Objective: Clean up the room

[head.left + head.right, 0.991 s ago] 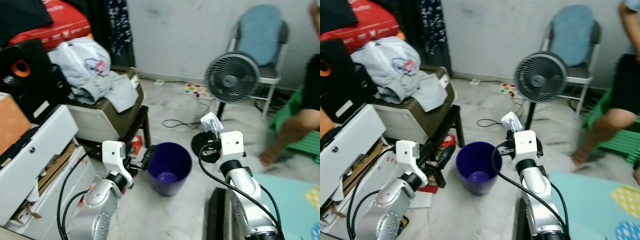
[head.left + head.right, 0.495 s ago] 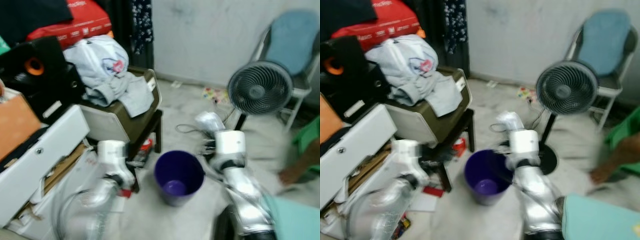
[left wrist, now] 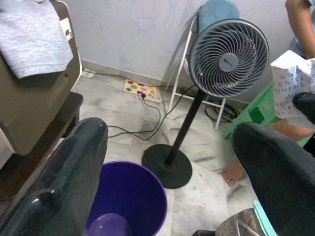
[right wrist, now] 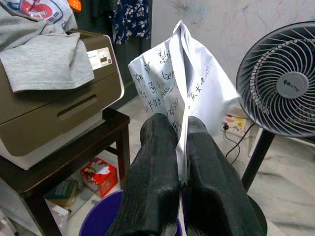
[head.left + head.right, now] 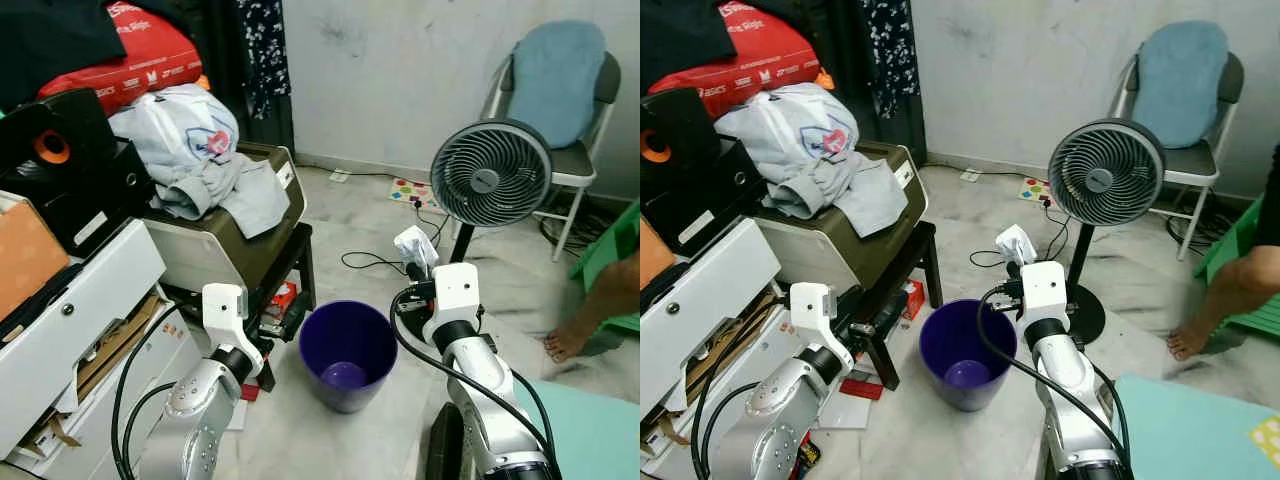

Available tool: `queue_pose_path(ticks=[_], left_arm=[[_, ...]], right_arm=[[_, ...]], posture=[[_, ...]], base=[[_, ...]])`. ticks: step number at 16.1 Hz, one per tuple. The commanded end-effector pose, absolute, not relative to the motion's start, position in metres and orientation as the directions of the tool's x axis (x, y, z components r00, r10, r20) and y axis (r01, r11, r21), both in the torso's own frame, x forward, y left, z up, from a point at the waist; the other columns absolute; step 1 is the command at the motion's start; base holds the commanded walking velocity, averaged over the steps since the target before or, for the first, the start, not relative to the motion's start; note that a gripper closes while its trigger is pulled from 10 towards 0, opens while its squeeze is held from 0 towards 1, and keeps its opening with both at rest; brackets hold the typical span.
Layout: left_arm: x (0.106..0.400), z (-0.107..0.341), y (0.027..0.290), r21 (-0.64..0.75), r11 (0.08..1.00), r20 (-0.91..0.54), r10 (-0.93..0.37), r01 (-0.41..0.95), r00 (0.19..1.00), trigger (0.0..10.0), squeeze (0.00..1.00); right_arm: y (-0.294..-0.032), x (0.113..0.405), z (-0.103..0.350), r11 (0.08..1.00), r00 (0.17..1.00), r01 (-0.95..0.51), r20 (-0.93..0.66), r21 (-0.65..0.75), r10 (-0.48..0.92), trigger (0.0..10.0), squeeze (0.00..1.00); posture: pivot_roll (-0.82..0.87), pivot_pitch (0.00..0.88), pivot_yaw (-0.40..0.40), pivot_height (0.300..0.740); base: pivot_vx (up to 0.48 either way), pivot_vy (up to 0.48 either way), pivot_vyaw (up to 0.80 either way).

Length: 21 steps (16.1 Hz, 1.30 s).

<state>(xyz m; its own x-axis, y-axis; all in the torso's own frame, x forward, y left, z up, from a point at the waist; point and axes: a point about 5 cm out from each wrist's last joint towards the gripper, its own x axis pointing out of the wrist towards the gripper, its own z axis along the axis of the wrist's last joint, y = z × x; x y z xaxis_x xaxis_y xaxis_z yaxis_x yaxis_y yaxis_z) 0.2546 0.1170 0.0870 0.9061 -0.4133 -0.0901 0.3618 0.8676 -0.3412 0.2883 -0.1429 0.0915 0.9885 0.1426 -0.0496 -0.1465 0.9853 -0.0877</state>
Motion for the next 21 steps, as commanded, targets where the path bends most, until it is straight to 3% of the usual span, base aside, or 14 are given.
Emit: queue_pose_path(ticks=[1, 12, 17, 21], left_arm=[[0.2551, 0.0892, 0.1208, -0.327, 0.877, -0.085, -0.399, 0.353, 0.913, 10.0, 0.00], [0.2563, 0.0868, 0.1231, -0.327, 0.887, -0.106, -0.377, 0.326, 0.920, 10.0, 0.00], [0.2565, 0.0859, 0.1230, -0.327, 0.887, -0.110, -0.377, 0.325, 0.920, 10.0, 0.00], [0.2566, 0.0861, 0.1224, -0.326, 0.886, -0.106, -0.380, 0.328, 0.919, 10.0, 0.00]], right_arm=[[-0.1406, 0.2890, 0.0924, 0.985, 0.987, -0.155, -0.048, -0.082, 0.151, 10.0, 0.00], [-0.1399, 0.2885, 0.0912, 0.984, 0.987, -0.157, -0.054, -0.083, 0.153, 10.0, 0.00], [-0.1399, 0.2885, 0.0907, 0.984, 0.986, -0.159, -0.054, -0.082, 0.155, 10.0, 0.00], [-0.1398, 0.2885, 0.0904, 0.984, 0.986, -0.161, -0.055, -0.082, 0.157, 10.0, 0.00]], posture=[[-0.11, 0.000, 0.054, 0.740], [-0.10, 0.000, 0.053, 0.740], [-0.10, 0.000, 0.052, 0.740], [-0.10, 0.000, 0.051, 0.740]], base=[[0.000, 0.000, 0.00], [0.000, 0.000, 0.00], [0.000, 0.000, -0.72], [0.000, 0.000, 0.00]])
